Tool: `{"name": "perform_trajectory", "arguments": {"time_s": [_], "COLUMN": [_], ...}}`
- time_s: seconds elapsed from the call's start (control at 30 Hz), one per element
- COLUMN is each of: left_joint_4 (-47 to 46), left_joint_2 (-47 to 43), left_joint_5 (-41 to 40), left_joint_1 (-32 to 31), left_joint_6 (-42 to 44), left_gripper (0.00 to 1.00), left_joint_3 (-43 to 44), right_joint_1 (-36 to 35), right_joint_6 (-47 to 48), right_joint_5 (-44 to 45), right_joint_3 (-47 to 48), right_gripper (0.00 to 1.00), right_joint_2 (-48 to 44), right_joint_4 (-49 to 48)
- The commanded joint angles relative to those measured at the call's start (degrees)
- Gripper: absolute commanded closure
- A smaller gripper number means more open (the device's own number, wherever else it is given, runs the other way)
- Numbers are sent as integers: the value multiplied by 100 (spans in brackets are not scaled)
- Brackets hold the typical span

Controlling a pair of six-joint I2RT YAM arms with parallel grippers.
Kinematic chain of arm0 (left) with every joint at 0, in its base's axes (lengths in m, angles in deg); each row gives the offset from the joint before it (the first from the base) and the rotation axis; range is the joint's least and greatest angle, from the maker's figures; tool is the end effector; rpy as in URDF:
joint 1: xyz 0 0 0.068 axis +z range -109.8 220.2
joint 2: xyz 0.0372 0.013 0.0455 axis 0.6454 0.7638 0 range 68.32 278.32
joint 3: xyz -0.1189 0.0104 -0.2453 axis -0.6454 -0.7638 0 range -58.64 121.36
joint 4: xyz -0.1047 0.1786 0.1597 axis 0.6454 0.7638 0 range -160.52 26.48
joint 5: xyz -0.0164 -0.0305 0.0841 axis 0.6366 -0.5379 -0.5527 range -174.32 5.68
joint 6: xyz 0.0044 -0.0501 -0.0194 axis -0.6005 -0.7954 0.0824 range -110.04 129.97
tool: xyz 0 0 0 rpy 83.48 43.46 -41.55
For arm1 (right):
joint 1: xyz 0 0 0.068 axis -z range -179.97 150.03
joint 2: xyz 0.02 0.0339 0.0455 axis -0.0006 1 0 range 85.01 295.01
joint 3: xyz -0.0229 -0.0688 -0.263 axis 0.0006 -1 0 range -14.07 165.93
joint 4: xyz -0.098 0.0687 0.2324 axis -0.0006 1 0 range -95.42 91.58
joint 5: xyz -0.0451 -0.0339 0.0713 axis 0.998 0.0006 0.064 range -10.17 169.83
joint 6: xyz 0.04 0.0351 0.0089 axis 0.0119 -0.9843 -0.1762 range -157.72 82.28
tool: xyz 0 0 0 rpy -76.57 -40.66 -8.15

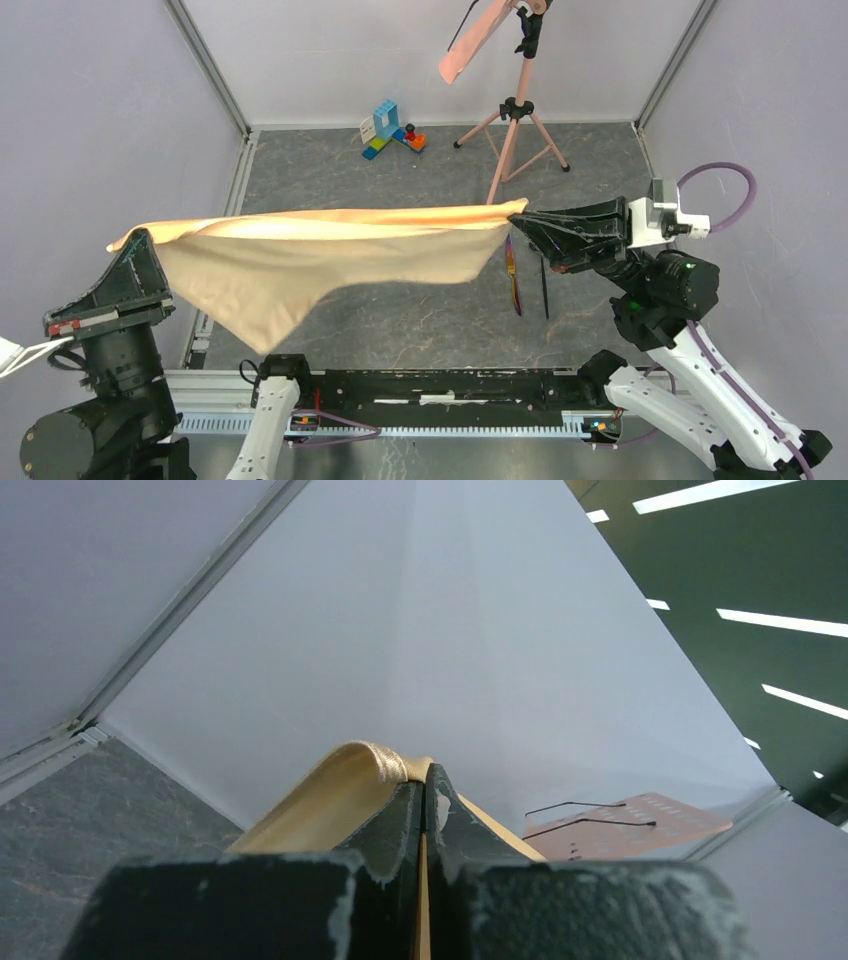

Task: Fold the napkin into a case and place the utensils inside
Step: Pick up the flattened napkin from the center of the board, then fold and flatten the napkin at the center of the board.

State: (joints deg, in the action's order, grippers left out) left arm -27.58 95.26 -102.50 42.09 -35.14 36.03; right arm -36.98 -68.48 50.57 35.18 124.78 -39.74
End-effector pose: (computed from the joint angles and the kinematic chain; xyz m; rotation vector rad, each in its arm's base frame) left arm -0.0804 0.0086 0.5279 -0.7155 0.9311 -0.4865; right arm 0.0891 0.0890 0.4547 -0.5665 0.8212 1.2969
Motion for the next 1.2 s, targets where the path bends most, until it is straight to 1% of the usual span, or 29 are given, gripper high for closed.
{"name": "perform_trajectory", "arguments": {"time_s": [0.0, 0.07, 0.13, 0.17, 0.23, 0.3, 0.37, 0.47, 0.6, 0.67, 0.77, 0.83, 0.9, 1.0, 1.07, 1.17], "left_joint_4": [-636, -789, -1157, -1307, -1404, -1544, -1762, -2648, -3386, -3458, -3396, -3608, -3662, -3691, -3560, -3120], "left_joint_2": [261, 407, 551, 625, 934, 1295, 1765, 2713, 4111, 4815, 5786, 6331, 6696, 6981, 7127, 7275], "left_joint_5": [-425, -379, -267, -274, -448, -757, -1069, -1047, -197, 256, 957, 1653, 2238, 2717, 2853, 2966], "left_joint_1": [16, 14, 18, 16, 13, 13, 27, 82, 421, 587, 832, 996, 1118, 1228, 1285, 1396], "left_joint_6": [386, 347, 367, 375, 350, 315, 324, 630, 678, 610, 539, 529, 488, 401, 384, 462], "left_gripper": [98, 98, 98, 98, 98, 98, 98, 98, 98, 98, 98, 98, 98, 98, 98, 98], "left_joint_3": [-498, -906, -1494, -1836, -2256, -2703, -3052, -3477, -3390, -3124, -2614, -2419, -2237, -2112, -2029, -1846], "right_joint_1": [-1, -5, -1, -7, 2, 29, 41, 127, 378, 491, 641, 699, 742, 789, 794, 798], "right_joint_6": [-318, -308, -292, -299, -281, -210, -106, 184, 399, 481, 542, 604, 659, 636, 650, 605], "right_joint_5": [597, 1174, 1715, 2009, 2625, 2959, 3202, 3477, 3392, 3347, 3026, 2937, 2826, 2600, 2499, 2253], "right_joint_3": [-185, -94, -138, -167, -54, 49, 127, 535, 1277, 1643, 2142, 2407, 2547, 2615, 2654, 2542], "right_gripper": [100, 100, 100, 100, 100, 100, 100, 100, 100, 100, 100, 100, 100, 100, 100, 100], "right_joint_2": [509, 854, 1253, 1520, 2082, 2686, 3288, 4268, 5435, 5953, 6589, 6858, 7025, 7151, 7180, 7090], "right_joint_4": [-358, 133, 348, 473, 937, 1026, 866, 824, 821, 841, 785, 803, 789, 692, 705, 721]}}
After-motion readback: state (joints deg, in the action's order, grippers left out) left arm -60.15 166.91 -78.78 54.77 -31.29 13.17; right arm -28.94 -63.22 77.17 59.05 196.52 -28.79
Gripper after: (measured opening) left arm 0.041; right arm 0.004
